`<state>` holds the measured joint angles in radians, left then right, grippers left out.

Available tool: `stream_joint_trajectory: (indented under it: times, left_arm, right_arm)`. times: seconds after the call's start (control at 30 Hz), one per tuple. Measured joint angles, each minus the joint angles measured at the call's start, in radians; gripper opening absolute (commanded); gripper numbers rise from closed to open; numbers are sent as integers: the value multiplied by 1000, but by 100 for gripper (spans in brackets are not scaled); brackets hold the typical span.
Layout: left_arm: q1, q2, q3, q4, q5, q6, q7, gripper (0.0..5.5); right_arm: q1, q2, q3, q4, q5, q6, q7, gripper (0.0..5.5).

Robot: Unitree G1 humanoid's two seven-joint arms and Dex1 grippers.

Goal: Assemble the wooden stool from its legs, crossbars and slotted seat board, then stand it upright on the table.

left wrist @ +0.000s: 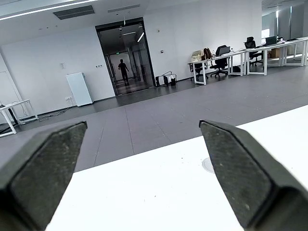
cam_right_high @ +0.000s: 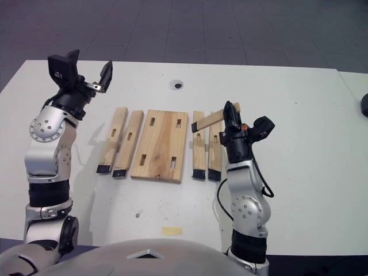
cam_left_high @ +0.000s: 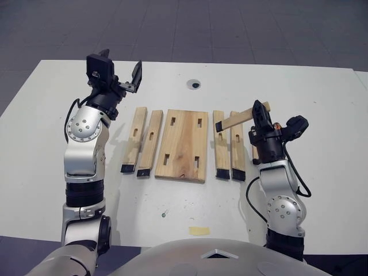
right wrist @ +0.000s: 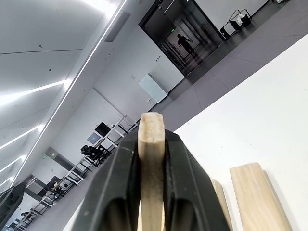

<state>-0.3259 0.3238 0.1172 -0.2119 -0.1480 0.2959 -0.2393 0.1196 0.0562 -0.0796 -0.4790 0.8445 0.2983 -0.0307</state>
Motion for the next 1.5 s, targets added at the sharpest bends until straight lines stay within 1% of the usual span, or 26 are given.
stream_joint_trajectory:
  times: [0.07,0.13,0.33,0.73,1.03,1.27,1.4,1.5]
  left_arm:
    - [27,-8,-5,-5,8,2,19,530]
    - [45,-26,-14,-13,10,9,31,540]
    - [65,-35,-40,-37,30,13,32,540]
    - [96,-39,-60,-40,69,8,45,540]
    - [96,-40,-67,-40,72,4,46,540]
    - [96,-38,-69,-40,86,-6,42,540]
    - [96,-35,-74,-39,93,-12,35,540]
    - [96,-32,-79,-37,108,-20,30,540]
  right_arm:
    - [-1,-2,16,26,-60,8,-21,41]
    - [-5,-2,23,67,-111,13,-39,41]
    - [-57,6,37,113,-227,-1,-55,41]
    - [-59,-24,-15,82,-259,43,-67,41]
    - [-57,-3,-39,75,-273,47,-72,41]
    - [-51,-18,13,50,-420,43,-102,41]
    - [-50,-61,71,45,-550,30,-99,41]
    - [-44,-86,103,65,-604,0,-66,41]
